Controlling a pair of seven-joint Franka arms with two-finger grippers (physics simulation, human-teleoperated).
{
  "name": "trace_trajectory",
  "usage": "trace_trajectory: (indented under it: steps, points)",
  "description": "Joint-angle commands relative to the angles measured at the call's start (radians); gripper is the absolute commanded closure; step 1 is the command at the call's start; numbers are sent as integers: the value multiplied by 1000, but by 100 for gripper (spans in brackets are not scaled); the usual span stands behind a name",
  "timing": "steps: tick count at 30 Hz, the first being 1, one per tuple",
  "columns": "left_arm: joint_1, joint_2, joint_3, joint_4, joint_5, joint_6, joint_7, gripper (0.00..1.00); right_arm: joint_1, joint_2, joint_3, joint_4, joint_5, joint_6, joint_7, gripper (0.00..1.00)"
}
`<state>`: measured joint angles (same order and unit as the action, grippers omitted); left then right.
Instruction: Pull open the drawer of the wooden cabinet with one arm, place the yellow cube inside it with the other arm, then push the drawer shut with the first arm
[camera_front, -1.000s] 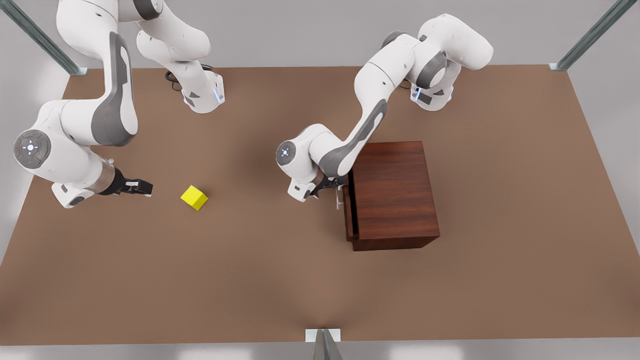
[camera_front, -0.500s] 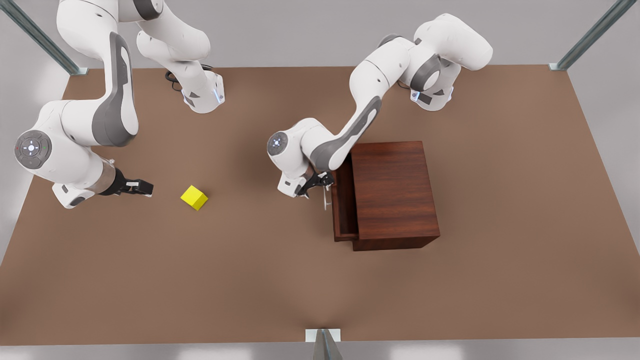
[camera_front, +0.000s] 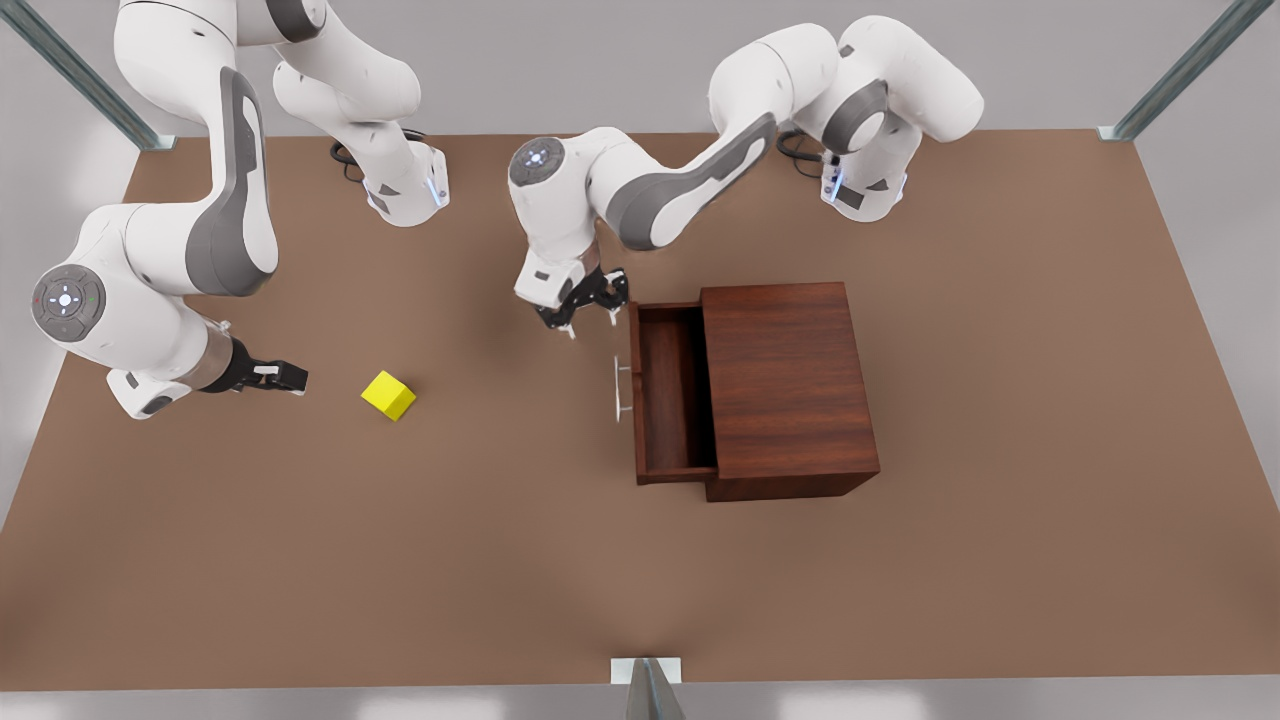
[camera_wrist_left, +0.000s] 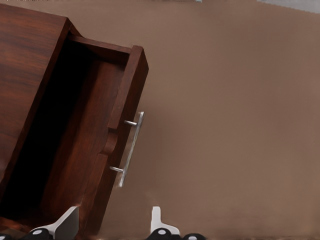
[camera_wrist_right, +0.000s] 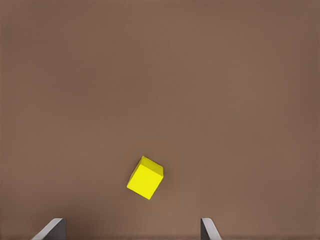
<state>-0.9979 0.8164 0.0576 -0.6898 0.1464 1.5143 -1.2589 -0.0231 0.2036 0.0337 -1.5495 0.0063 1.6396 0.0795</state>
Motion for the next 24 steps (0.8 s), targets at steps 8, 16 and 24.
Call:
trace_trajectory:
  steps: [8, 16, 24]
  points:
    - [768, -697, 19, -884, -278, 96, 1245, 0, 97, 11, 25, 9, 34, -3, 387, 0]
    - [795, -723, 120, -933, -269, 96, 1379, 0, 17, -82, 26, -285, 84, 252, 525, 0]
    - [673, -665, 91, -749, -180, 96, 1353, 0, 22, -59, 31, -431, 90, 538, 727, 0]
